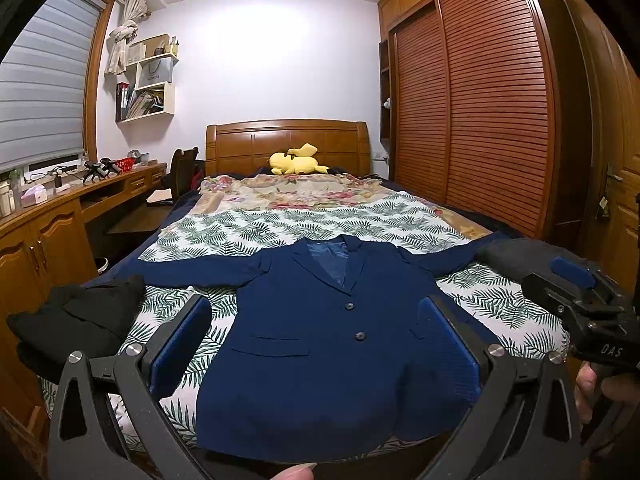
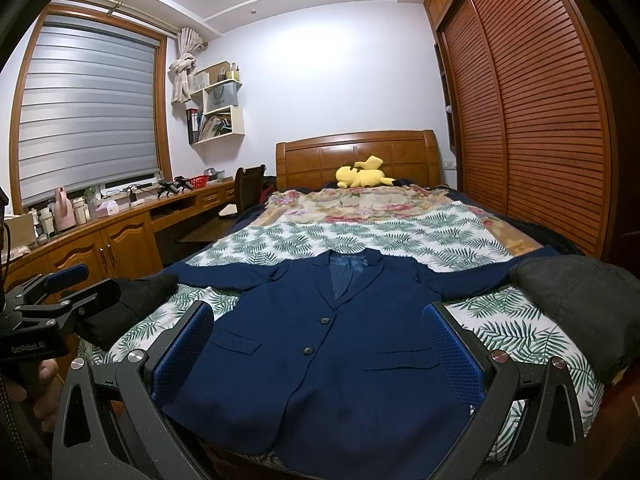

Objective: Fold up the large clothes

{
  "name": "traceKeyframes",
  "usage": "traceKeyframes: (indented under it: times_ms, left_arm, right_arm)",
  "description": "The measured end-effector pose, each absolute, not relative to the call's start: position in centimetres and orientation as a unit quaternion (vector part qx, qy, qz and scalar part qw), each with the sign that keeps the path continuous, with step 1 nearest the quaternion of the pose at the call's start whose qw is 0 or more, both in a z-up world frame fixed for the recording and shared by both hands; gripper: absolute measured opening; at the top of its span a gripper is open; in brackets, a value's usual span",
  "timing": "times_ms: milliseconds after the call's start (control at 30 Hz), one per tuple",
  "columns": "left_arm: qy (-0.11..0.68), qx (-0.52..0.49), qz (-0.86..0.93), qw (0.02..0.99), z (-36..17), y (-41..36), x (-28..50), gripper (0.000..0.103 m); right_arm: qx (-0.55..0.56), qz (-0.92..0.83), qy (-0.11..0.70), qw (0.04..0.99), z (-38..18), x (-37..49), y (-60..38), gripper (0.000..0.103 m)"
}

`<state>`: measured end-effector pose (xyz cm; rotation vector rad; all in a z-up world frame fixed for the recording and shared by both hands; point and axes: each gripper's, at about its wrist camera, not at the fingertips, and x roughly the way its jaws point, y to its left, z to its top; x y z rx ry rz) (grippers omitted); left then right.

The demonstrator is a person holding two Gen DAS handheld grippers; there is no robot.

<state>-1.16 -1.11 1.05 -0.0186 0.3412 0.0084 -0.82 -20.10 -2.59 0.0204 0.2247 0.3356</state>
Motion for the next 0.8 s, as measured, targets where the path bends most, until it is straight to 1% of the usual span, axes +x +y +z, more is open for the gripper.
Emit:
traceKeyframes:
  times_ms: [600, 800]
  left_arm:
    - [0.169, -0.010, 0.004, 0.985, 1.08, -1.29, -1.15, 0.103]
    - [0.183, -0.010, 0.010, 0.983, 0.38, -0.83, -0.38, 0.103]
  right_arm:
    - [0.012, 0.167, 0.114, 0.979, -2.65, -0.84, -20.33, 0.103]
    - [0.009, 0.167, 0.127, 0.978, -3.13, -0.01, -20.25, 0.103]
